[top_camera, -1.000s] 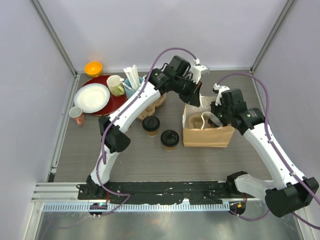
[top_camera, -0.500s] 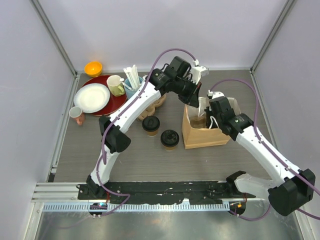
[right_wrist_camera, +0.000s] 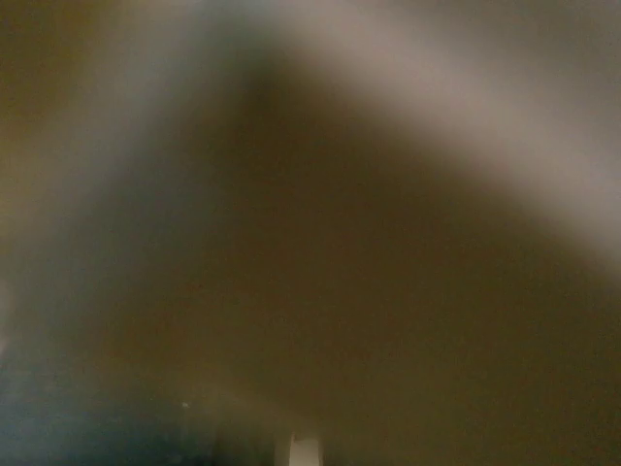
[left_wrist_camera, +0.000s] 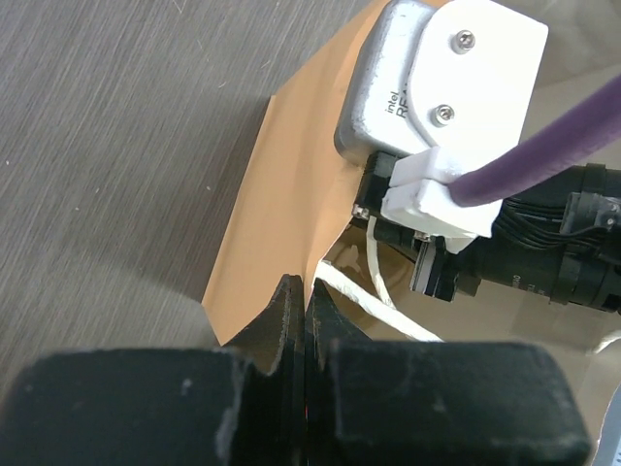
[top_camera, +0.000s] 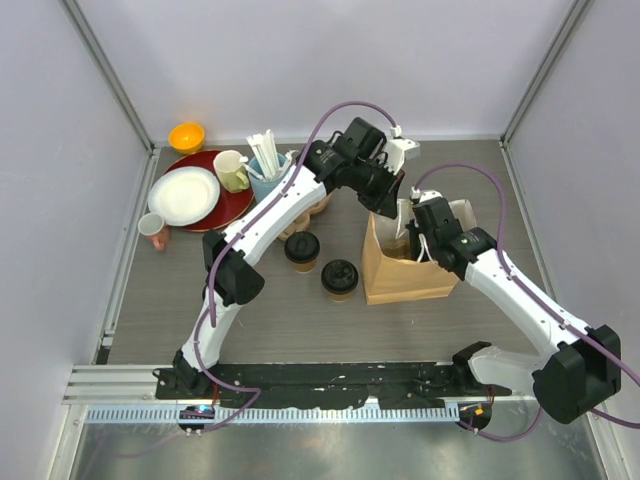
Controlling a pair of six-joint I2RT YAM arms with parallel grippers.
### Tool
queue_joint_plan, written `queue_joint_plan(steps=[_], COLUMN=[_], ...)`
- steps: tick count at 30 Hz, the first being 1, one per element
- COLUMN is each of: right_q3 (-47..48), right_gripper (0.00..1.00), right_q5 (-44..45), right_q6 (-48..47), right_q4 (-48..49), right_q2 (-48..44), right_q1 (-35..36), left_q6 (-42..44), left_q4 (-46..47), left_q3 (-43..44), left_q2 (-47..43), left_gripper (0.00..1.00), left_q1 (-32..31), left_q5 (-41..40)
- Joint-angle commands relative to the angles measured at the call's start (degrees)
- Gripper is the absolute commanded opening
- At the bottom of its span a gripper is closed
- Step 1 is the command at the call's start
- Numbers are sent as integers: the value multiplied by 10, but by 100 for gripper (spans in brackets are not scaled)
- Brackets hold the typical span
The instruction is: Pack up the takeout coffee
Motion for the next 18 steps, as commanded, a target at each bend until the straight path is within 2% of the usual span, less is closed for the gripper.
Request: queue_joint_plan(steps=[1,12,18], right_q3=[10,39,28], right_gripper=[1,1,1], right_q5=[22,35,-11], right_q6=[18,24,17], right_q4=[3,-43,-16], right_q2=[-12,-42,-58], right_q1=[2,3,3], left_q6=[-10,-2,17], left_q4=[14,27,37], left_q3=[1,-24,-16], left_q2=[-11,-26,-23], left_gripper=[0,0,0], left_q1=[8,8,7], left_q5=[3,-14,2])
